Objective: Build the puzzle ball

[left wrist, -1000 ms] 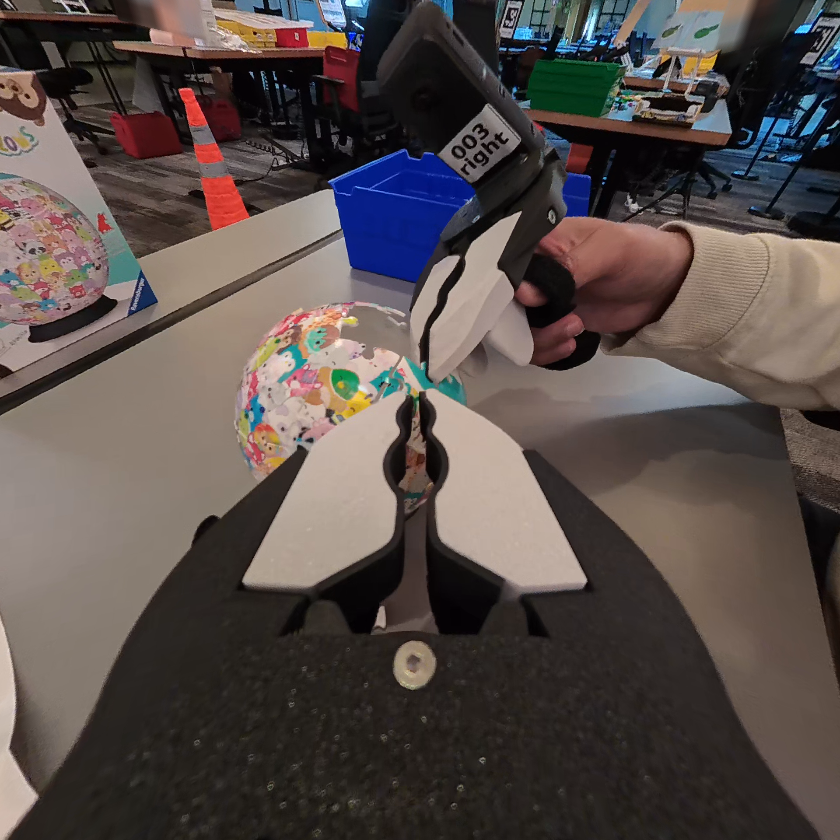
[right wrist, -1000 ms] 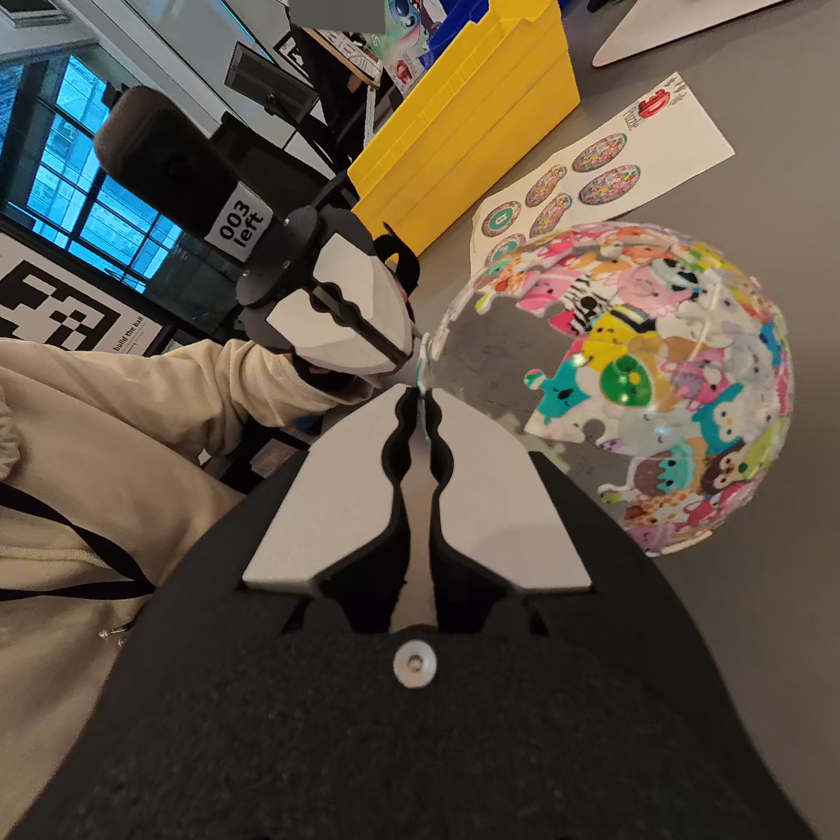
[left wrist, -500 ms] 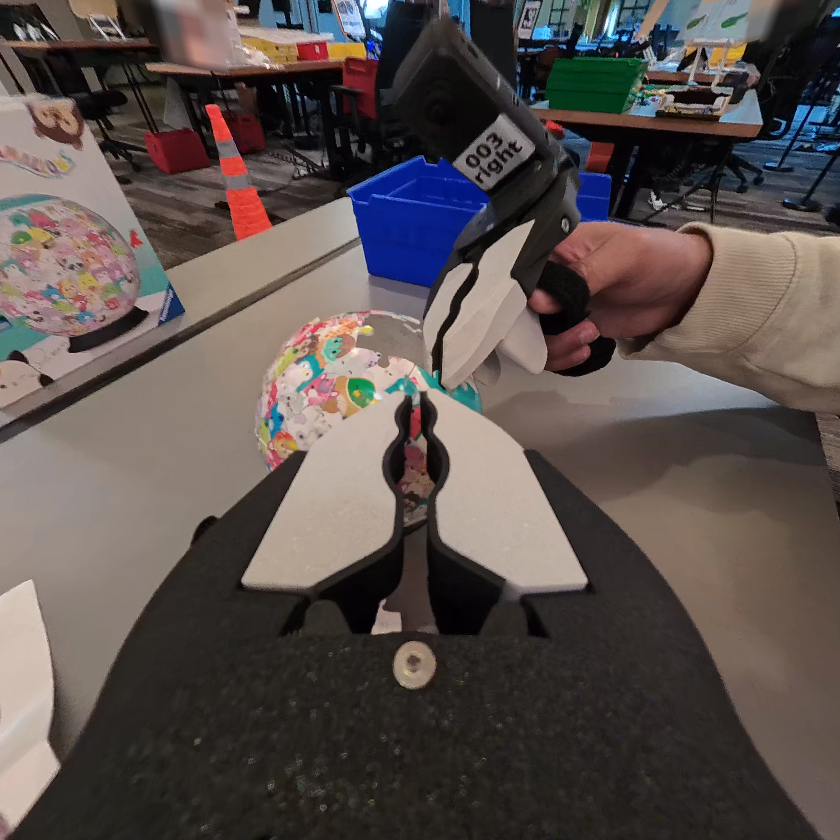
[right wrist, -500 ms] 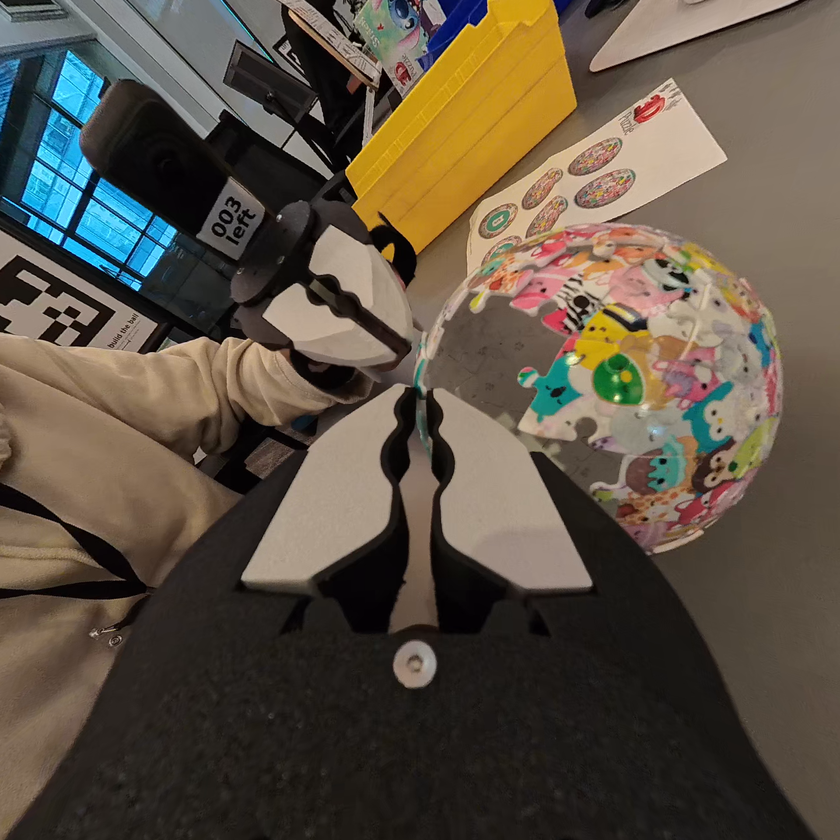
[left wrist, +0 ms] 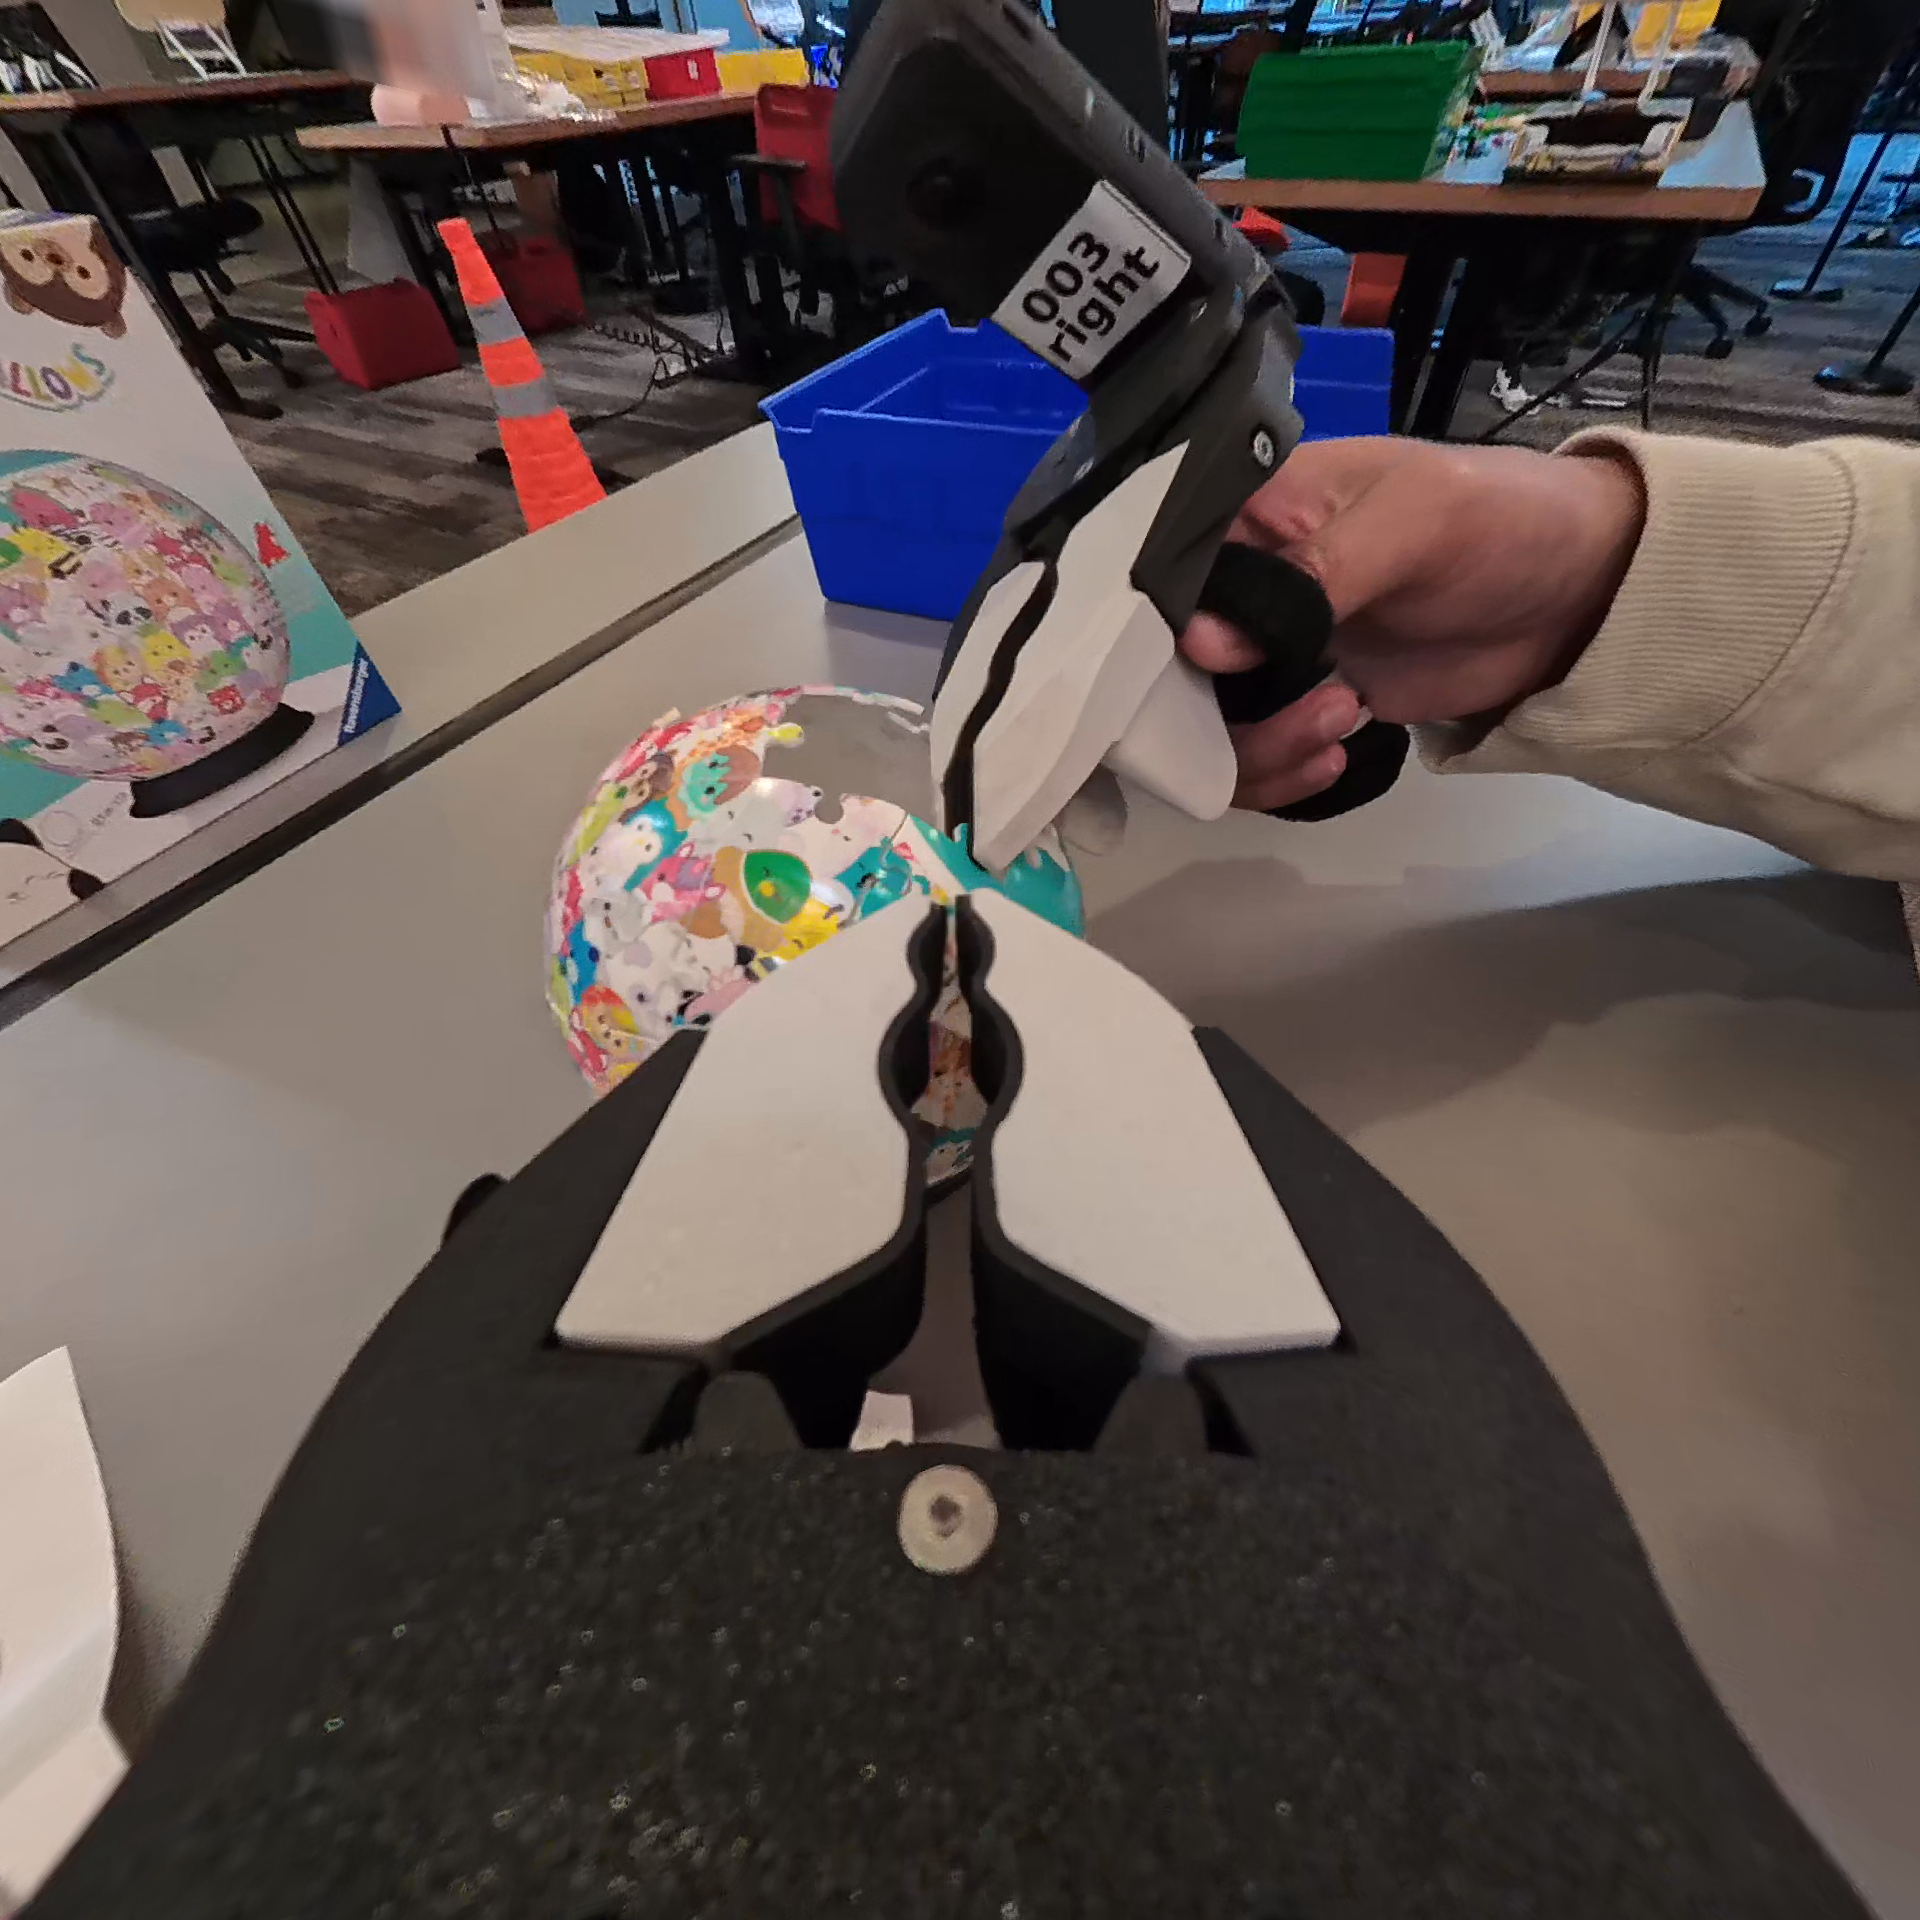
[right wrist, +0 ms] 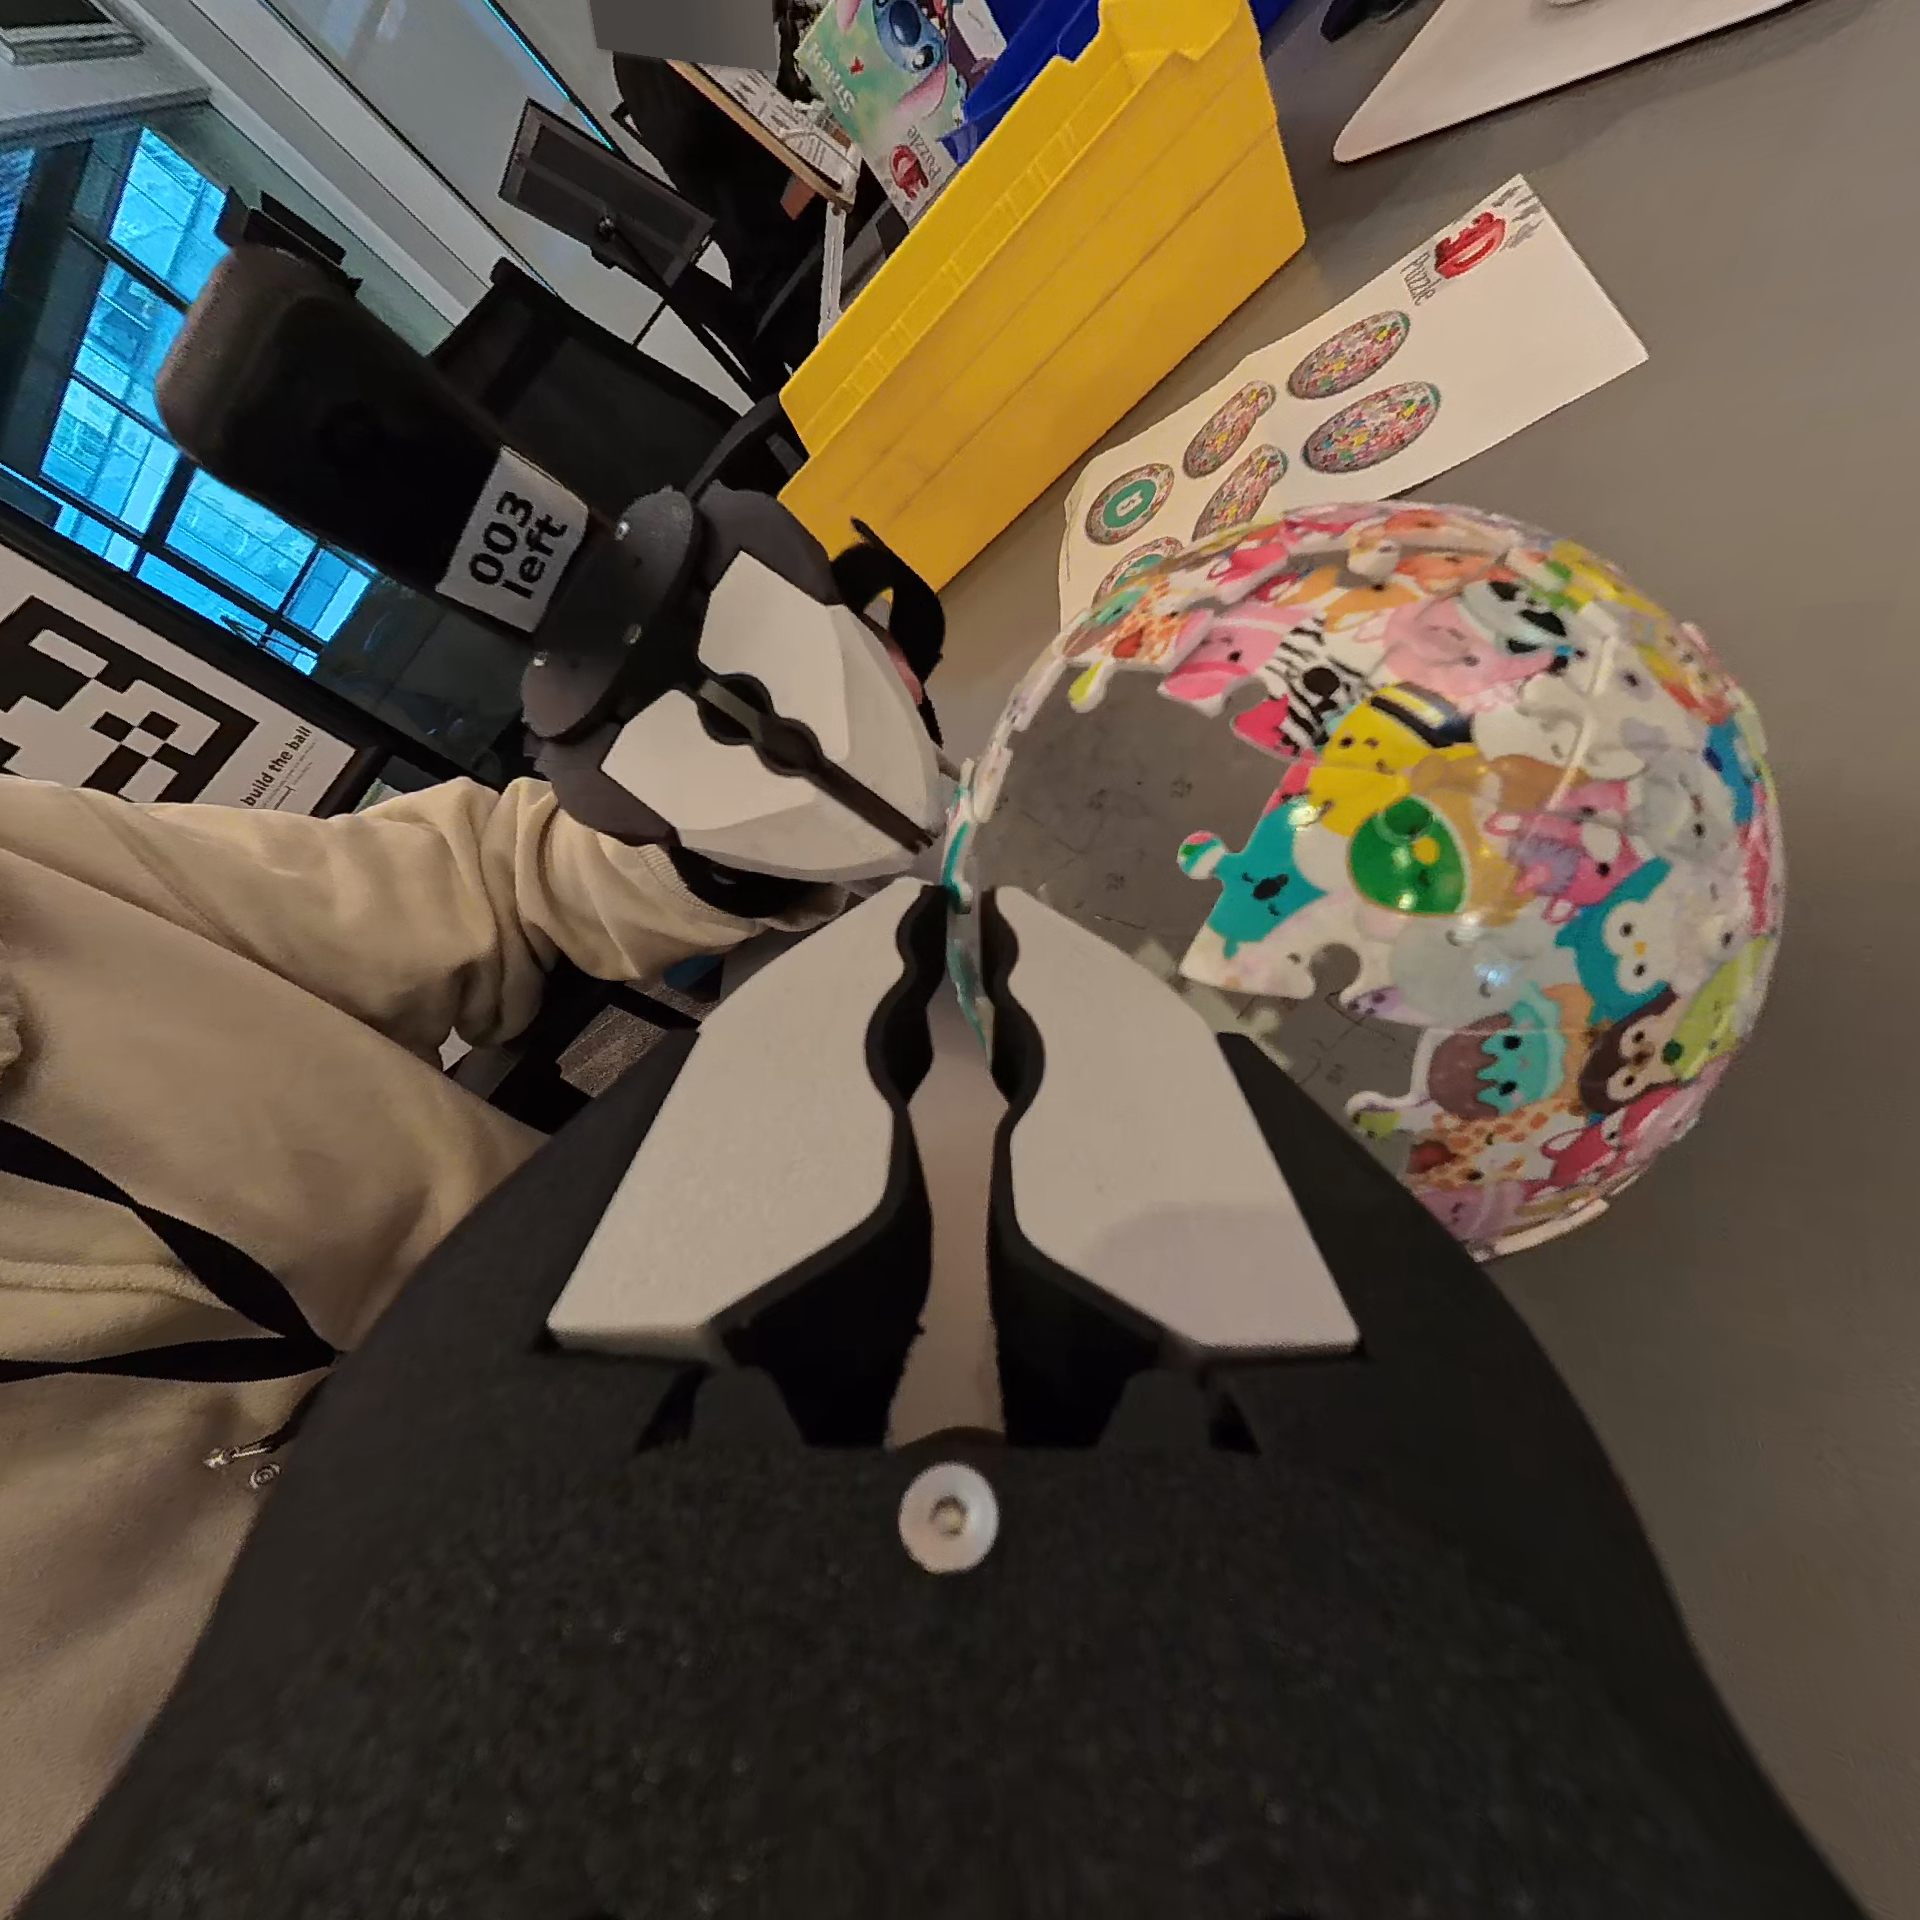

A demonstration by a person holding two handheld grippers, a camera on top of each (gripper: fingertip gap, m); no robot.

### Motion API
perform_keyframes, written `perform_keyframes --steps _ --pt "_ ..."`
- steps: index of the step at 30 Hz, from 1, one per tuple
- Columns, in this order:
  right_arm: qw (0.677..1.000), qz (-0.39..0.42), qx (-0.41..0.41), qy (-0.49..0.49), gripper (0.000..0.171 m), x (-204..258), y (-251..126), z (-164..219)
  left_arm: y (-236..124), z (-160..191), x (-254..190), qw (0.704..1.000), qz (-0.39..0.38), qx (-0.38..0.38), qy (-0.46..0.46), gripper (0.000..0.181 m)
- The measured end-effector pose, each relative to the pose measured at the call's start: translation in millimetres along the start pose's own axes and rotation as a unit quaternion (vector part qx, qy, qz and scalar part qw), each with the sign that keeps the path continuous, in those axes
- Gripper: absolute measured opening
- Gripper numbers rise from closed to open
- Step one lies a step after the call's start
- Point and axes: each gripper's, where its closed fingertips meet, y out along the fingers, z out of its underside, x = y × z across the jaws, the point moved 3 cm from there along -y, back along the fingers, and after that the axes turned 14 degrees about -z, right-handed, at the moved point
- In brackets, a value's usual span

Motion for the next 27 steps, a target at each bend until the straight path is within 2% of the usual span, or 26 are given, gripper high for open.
perform_keyframes --steps 5,11,20,27 --pt "1.0 0.012 0.003 -0.014 0.015 0.9 -1.0 -0.7 -1.6 -0.6 4.0 1.0 -0.008 -0.001 0.0 0.002" --pt "0.999 0.028 0.0 -0.04 0.016 6.0 -1.9 -5.6 -2.2 0.8 6.2 1.0 -0.004 0.0 -0.009 0.002" --pt "0.996 0.089 -0.014 -0.002 0.015 4.7 8.2 -9.1 -2.3 2.2 8.2 1.0 -0.001 -0.011 -0.017 0.001" --pt "0.996 0.085 -0.02 0.018 0.015 -0.6 8.0 -5.7 -2.2 2.5 8.5 1.0 0.002 -0.017 -0.022 0.001"
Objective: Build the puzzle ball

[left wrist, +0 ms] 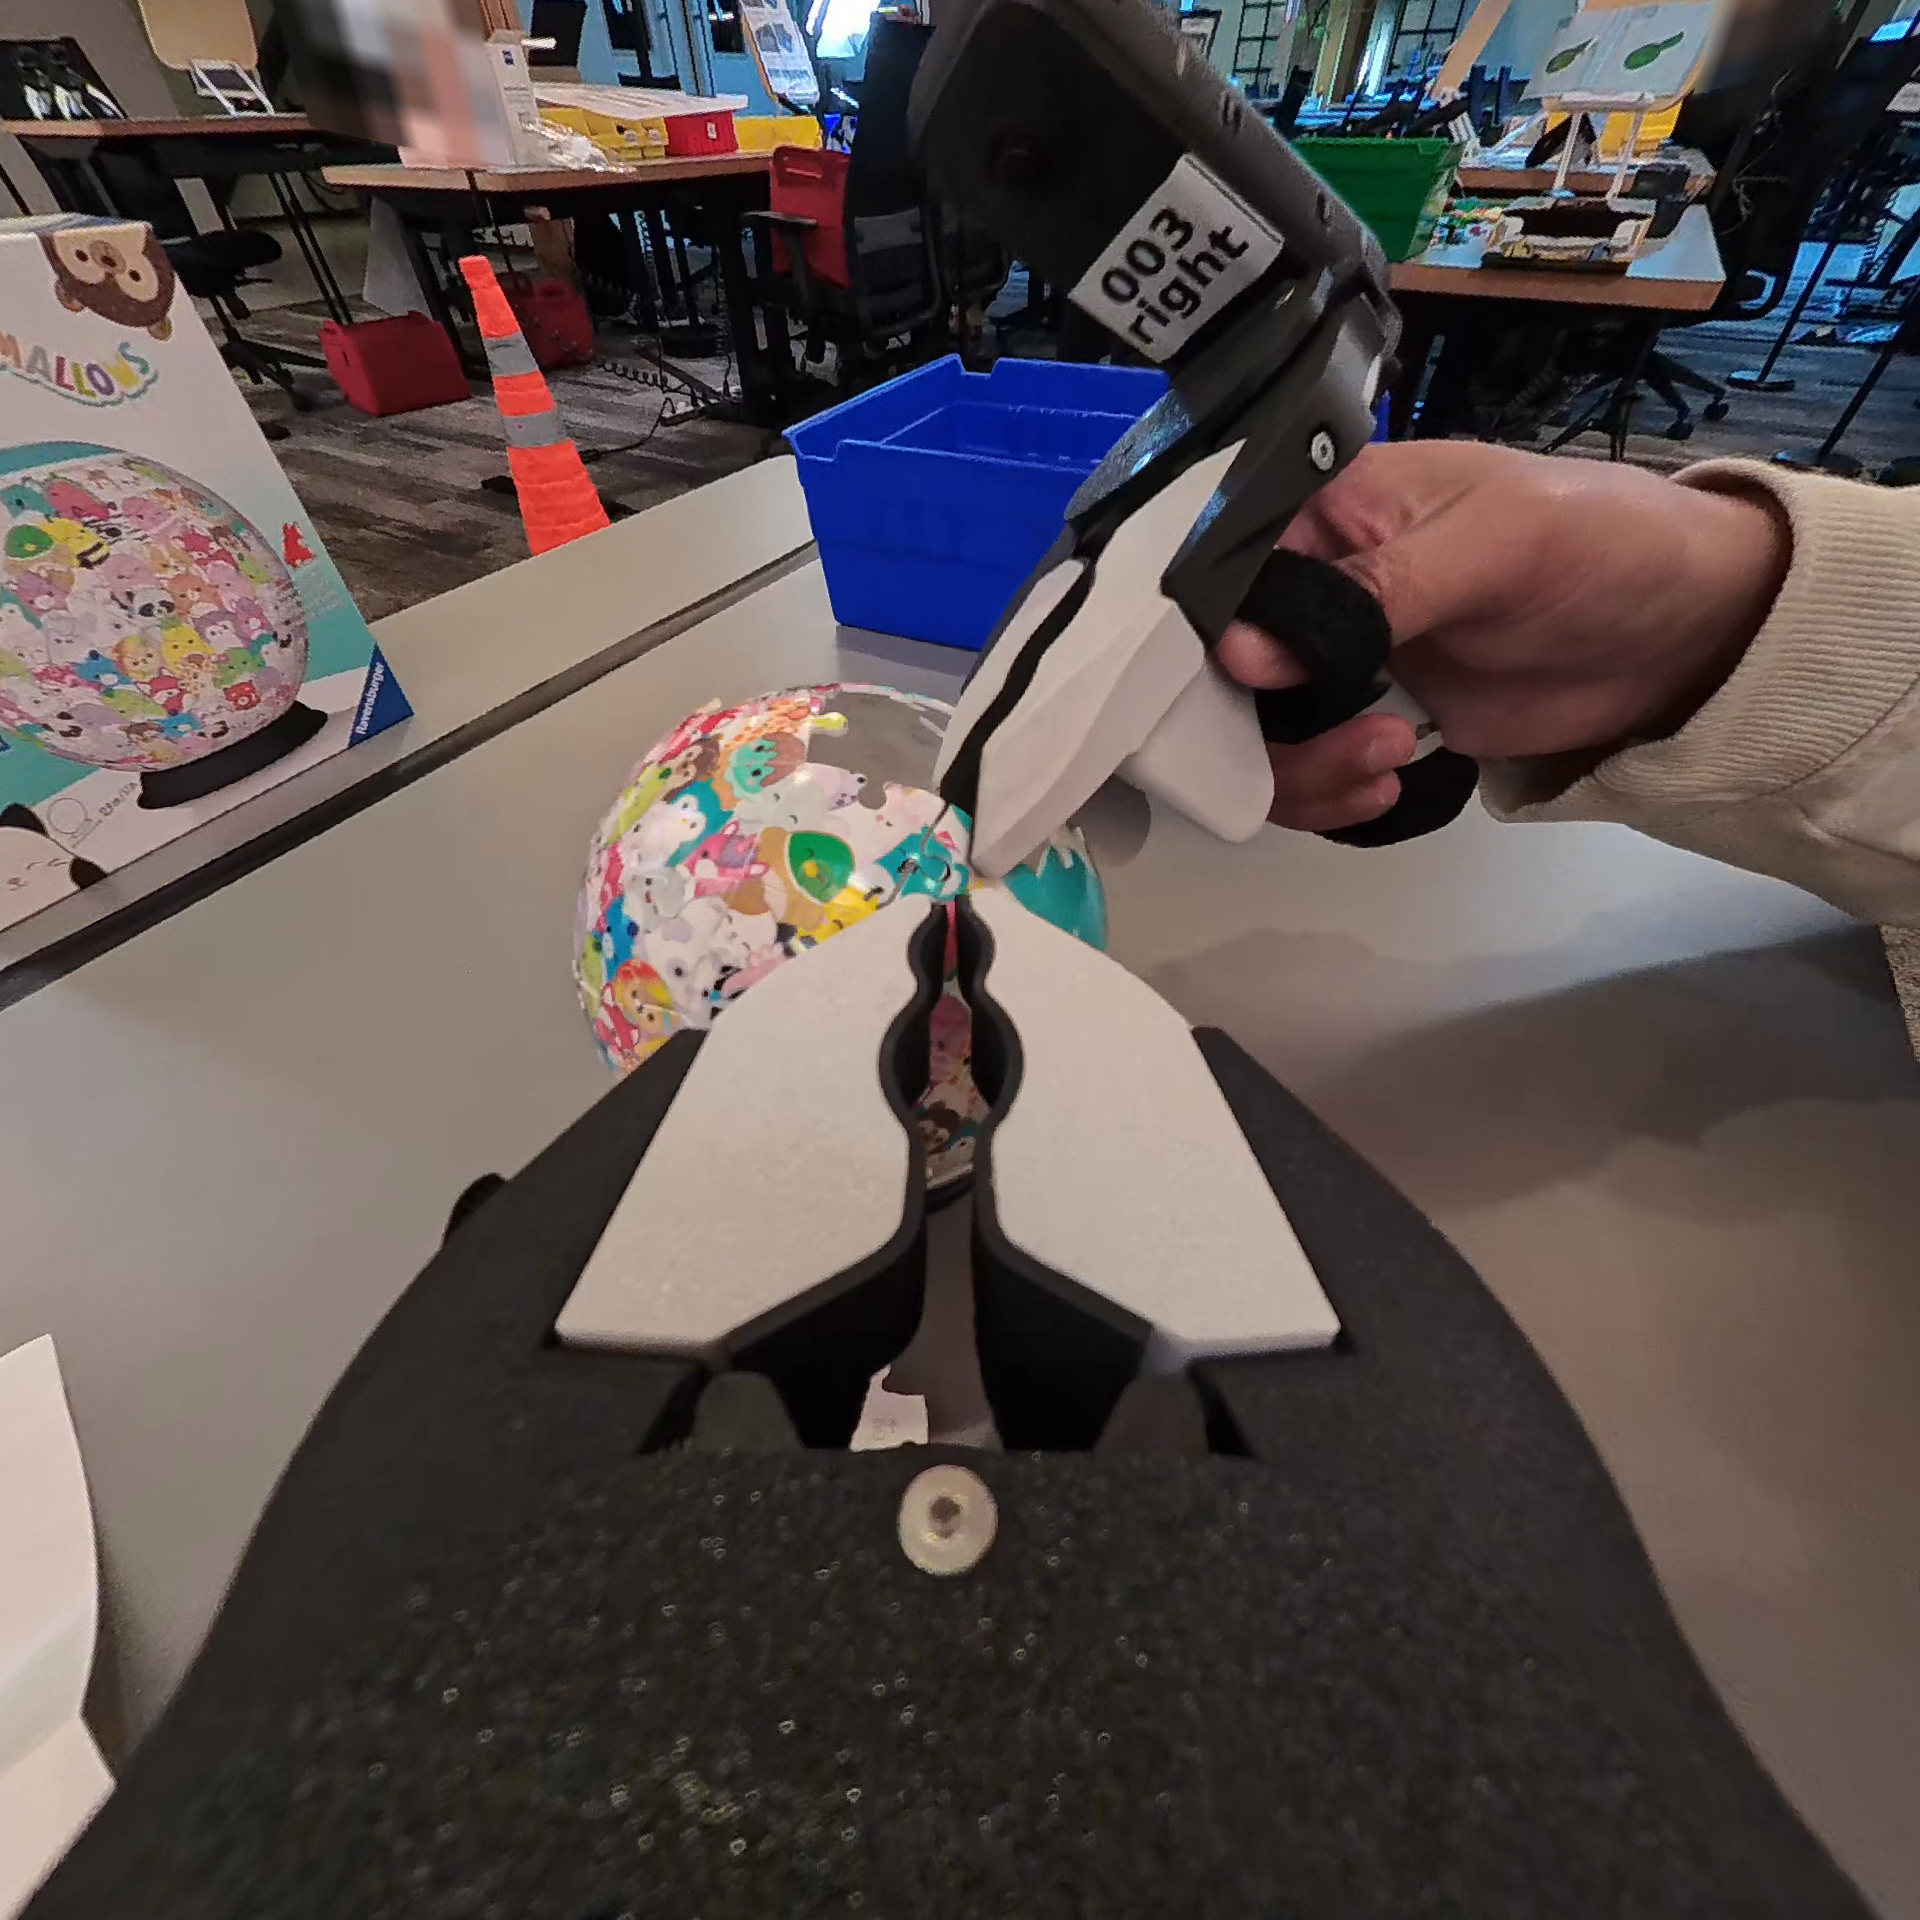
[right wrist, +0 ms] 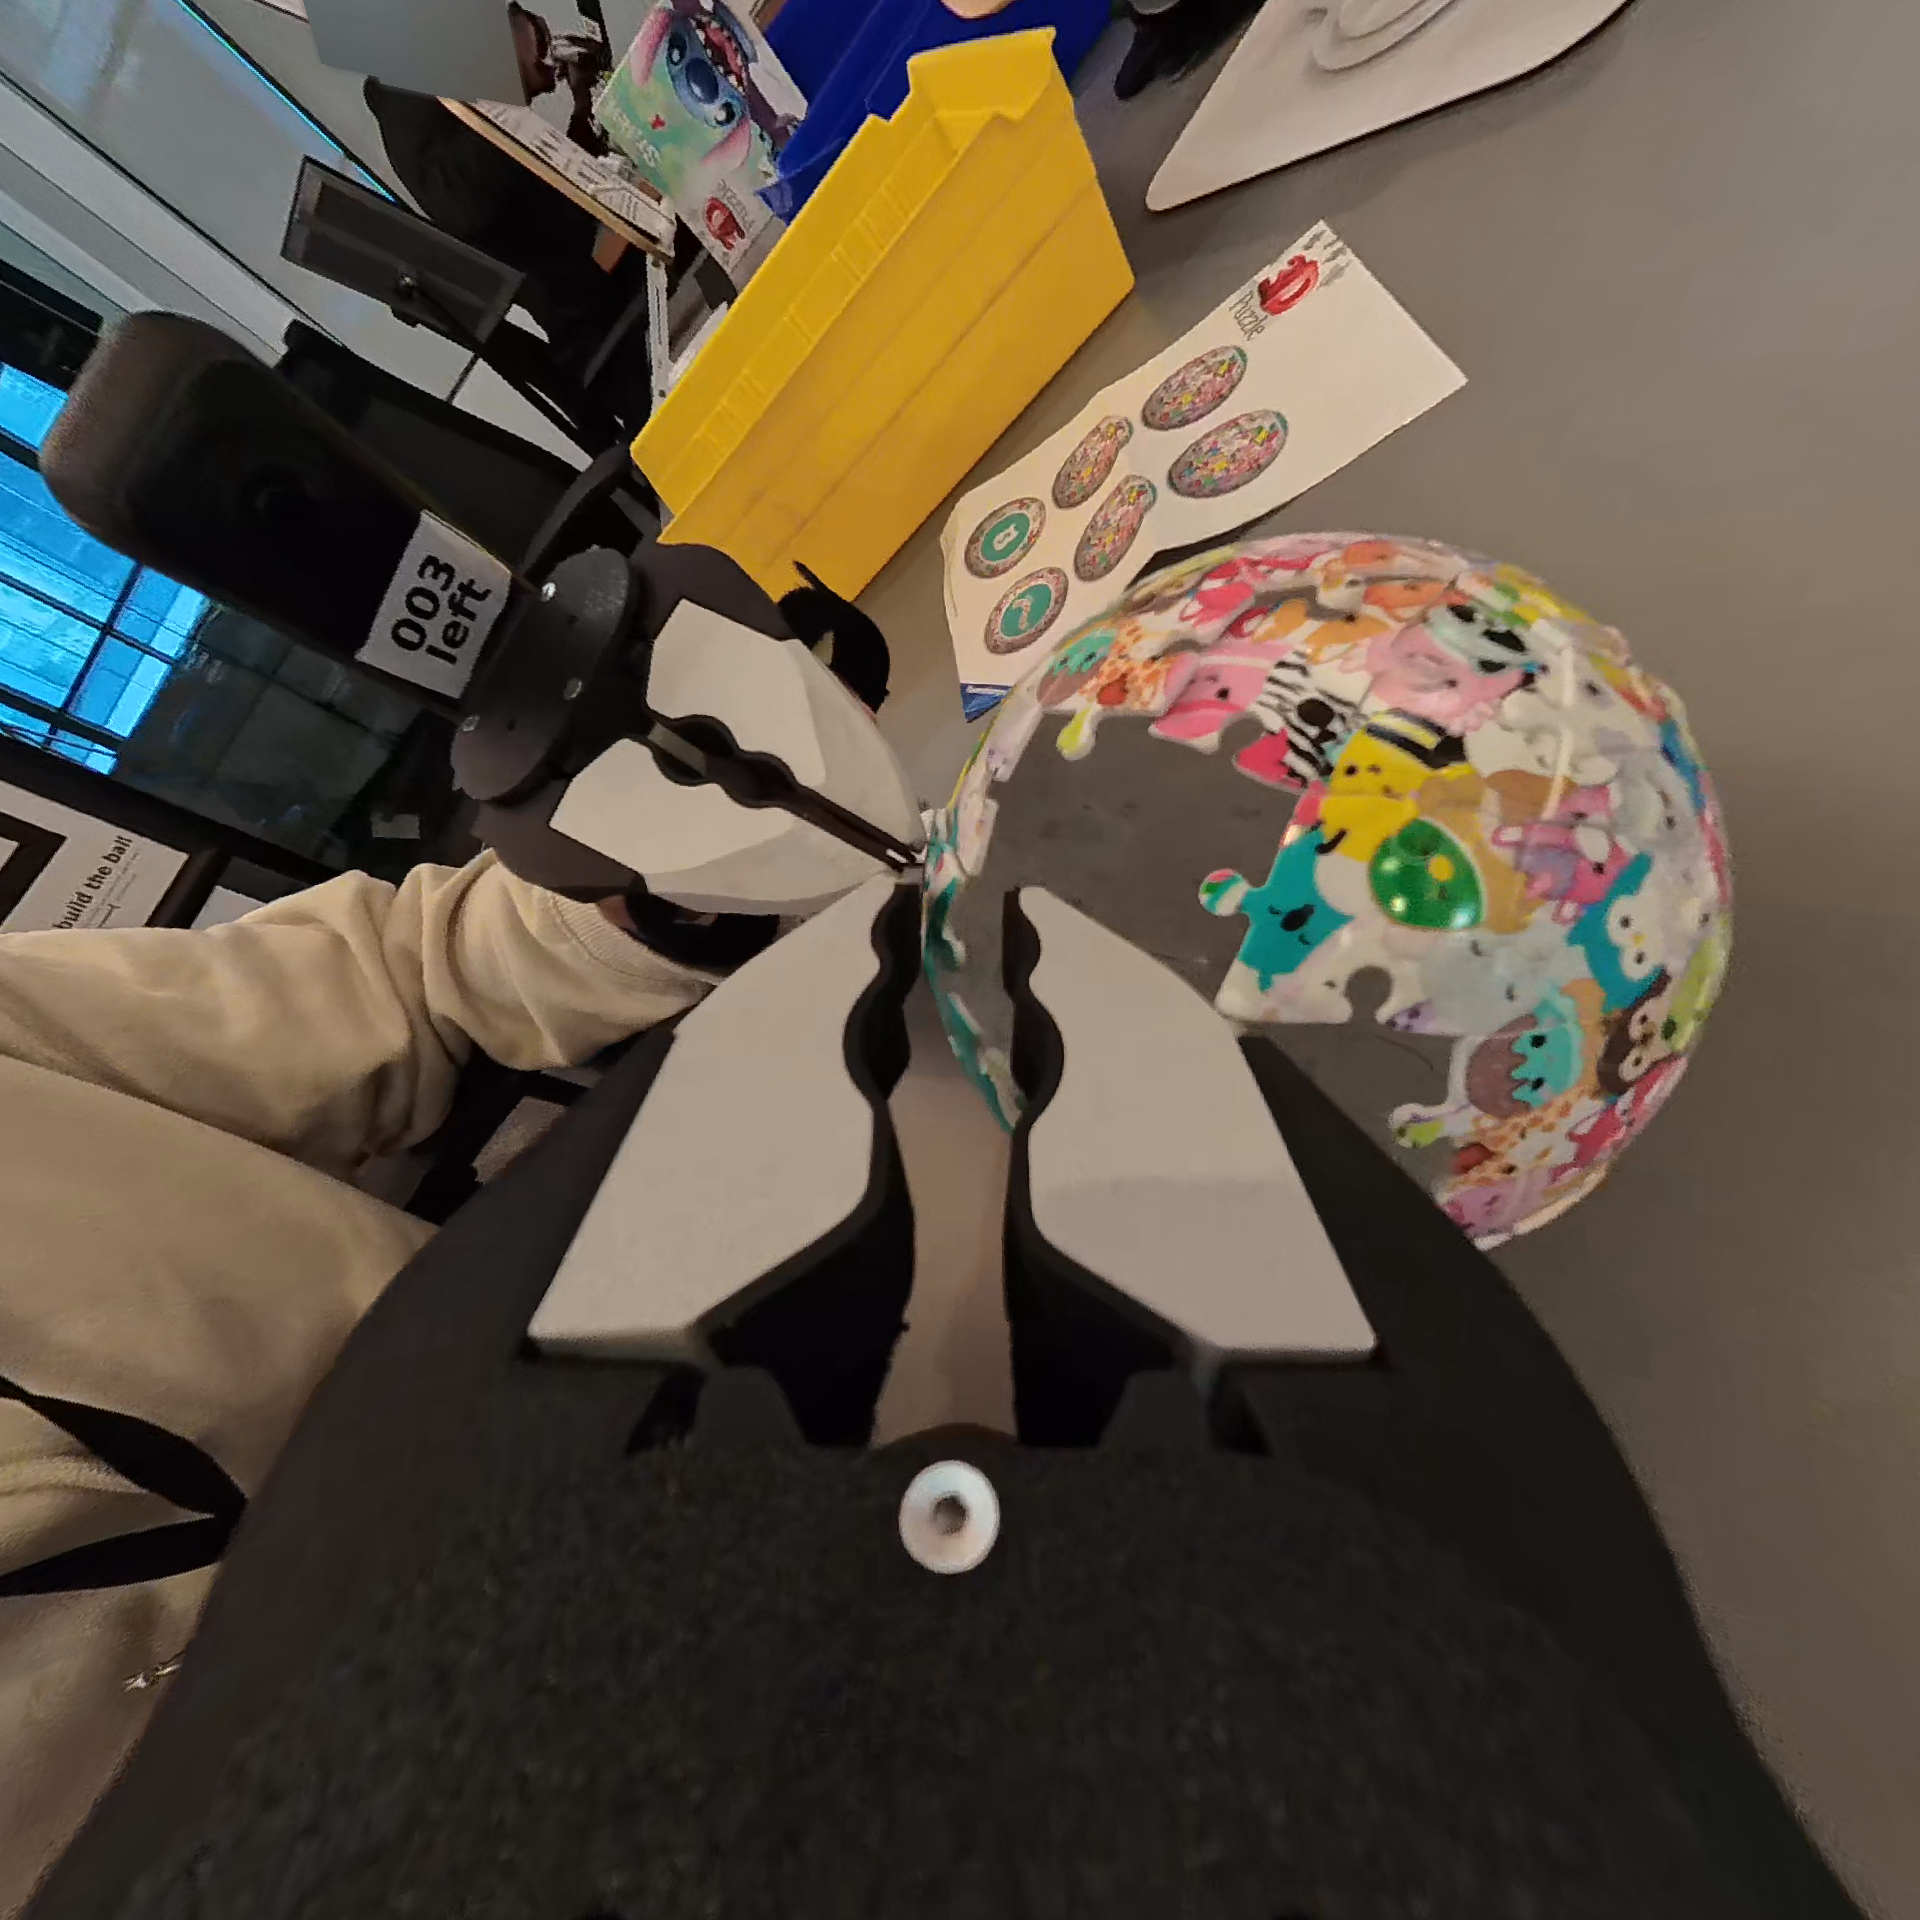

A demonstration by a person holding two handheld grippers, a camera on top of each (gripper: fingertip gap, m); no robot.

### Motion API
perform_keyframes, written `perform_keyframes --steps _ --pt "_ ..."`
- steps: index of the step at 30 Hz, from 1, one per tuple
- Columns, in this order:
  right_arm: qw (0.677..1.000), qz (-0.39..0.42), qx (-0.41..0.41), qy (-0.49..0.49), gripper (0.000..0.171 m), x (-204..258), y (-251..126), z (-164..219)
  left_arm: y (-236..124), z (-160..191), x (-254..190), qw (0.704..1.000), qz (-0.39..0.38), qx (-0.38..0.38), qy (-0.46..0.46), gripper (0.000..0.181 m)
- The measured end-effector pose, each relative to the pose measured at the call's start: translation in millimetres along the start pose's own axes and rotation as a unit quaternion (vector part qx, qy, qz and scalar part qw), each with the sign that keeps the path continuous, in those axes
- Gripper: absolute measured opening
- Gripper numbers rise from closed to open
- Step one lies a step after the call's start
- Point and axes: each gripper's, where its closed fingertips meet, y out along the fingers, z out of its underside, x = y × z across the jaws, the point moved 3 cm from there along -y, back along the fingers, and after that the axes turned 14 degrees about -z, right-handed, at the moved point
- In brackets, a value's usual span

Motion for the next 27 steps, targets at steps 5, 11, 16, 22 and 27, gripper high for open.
perform_keyframes --steps 5,11,16,22,27 --pt "1.0 0.001 0.001 -0.001 0.017 -0.4 5.3 0.2 0.3 0.9 0.0 1.0 0.001 -0.004 -0.004 0.001" --pt "1.0 -0.014 -0.024 0.014 0.012 -1.2 4.2 -2.8 -0.1 2.0 0.0 1.0 0.0 -0.006 -0.005 0.001" --pt "0.999 -0.02 -0.032 0.024 0.011 -1.7 4.5 -3.7 -1.8 4.3 -1.8 1.0 0.004 -0.006 -0.002 0.002" --pt "0.999 -0.019 -0.023 0.017 0.015 -0.3 4.5 -3.0 -1.2 5.2 -6.4 1.0 0.011 -0.007 0.002 0.002" --pt "1.0 0.001 -0.009 -0.006 0.019 0.8 1.4 -1.5 -1.0 5.1 -6.6 1.0 0.01 -0.007 0.002 0.001"
